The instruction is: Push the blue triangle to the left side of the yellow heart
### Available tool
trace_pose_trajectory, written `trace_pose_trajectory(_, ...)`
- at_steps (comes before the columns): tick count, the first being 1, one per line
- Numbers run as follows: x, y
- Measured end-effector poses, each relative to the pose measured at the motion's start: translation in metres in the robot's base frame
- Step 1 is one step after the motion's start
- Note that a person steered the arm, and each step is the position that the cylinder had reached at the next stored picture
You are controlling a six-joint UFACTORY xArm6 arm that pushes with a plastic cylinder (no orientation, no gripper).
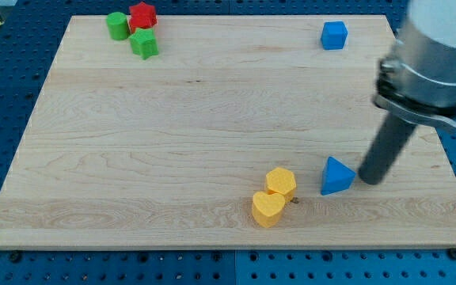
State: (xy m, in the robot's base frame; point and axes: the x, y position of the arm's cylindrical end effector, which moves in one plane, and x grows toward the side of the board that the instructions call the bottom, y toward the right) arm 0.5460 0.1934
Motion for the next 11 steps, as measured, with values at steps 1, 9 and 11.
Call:
trace_pose_trajectory(1, 0.016, -0.006)
trace_pose_trajectory(9, -0.035, -0.049)
trace_pose_trajectory(11, -0.061, -0.072)
